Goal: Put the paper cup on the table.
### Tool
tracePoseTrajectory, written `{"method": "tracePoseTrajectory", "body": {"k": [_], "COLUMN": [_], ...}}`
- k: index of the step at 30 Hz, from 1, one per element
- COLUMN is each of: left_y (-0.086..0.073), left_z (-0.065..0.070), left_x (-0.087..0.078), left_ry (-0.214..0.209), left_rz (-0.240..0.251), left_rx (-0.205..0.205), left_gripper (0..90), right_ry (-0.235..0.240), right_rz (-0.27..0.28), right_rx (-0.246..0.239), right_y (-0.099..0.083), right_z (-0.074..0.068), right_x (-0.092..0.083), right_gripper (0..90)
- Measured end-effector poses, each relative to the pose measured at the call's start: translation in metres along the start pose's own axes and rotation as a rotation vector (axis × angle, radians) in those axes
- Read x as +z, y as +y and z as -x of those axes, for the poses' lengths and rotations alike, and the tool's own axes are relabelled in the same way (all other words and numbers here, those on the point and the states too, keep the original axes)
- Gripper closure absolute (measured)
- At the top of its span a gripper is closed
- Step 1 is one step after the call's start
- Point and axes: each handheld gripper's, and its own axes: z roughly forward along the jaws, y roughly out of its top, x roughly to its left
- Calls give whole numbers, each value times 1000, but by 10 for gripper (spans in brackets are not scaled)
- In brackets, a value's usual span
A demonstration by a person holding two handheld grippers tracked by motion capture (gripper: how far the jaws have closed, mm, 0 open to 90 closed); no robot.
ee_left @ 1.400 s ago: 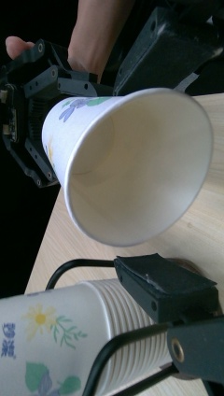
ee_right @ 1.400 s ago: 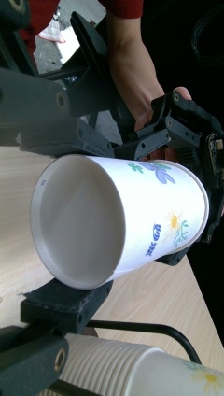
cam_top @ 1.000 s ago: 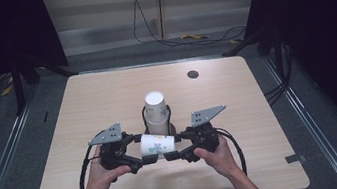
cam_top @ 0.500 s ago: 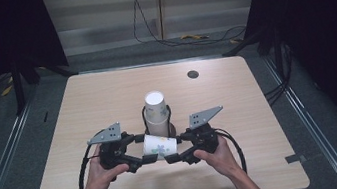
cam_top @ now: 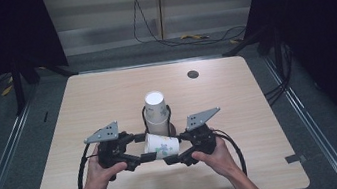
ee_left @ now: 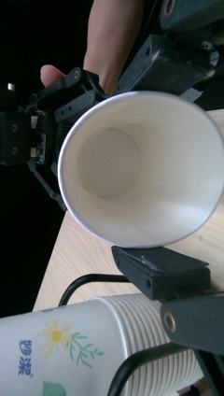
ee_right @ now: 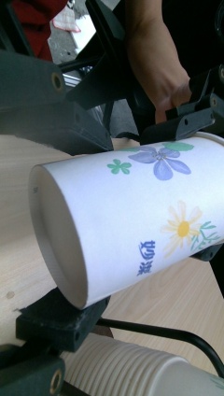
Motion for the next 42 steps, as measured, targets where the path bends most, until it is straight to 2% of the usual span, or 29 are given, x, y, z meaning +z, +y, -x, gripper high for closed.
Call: {"method": "tracePoseTrajectory", "body": {"k": [3,6,11,15,20,22,25,30,35,42], "left_y": [1,1,1,1,0,-1,0,-1,-1,1], "left_z": [1,2,2,0,-3,-4,-2,-7,-9,-10], "left_x": [2,3,1,-2,-3,-1,3,4,0,-9], "left_ry": [-13,-22,-13,3,21,15,33,56,96,127], "left_rz": [-20,-35,-25,-43,-56,-48,-72,-90,-138,-155], "left_rx": [10,4,6,9,-1,-25,-11,-23,-23,-16], "left_gripper": [264,264,263,263,263,263,262,262,263,264], "right_ry": [-3,-13,-40,-54,-60,-66,-53,-81,-106,-151], "right_rz": [-4,-13,-5,3,12,7,40,41,59,81], "right_rx": [-4,-11,-10,-6,8,16,32,29,41,48], "right_y": [0,1,1,0,-3,-5,-6,-9,-11,-12], "right_z": [-1,-4,-4,-3,0,2,3,6,9,11], "right_x": [1,3,1,-1,-3,-3,-6,-11,-17,-24], "right_gripper": [261,222,180,167,157,148,146,142,143,146]}}
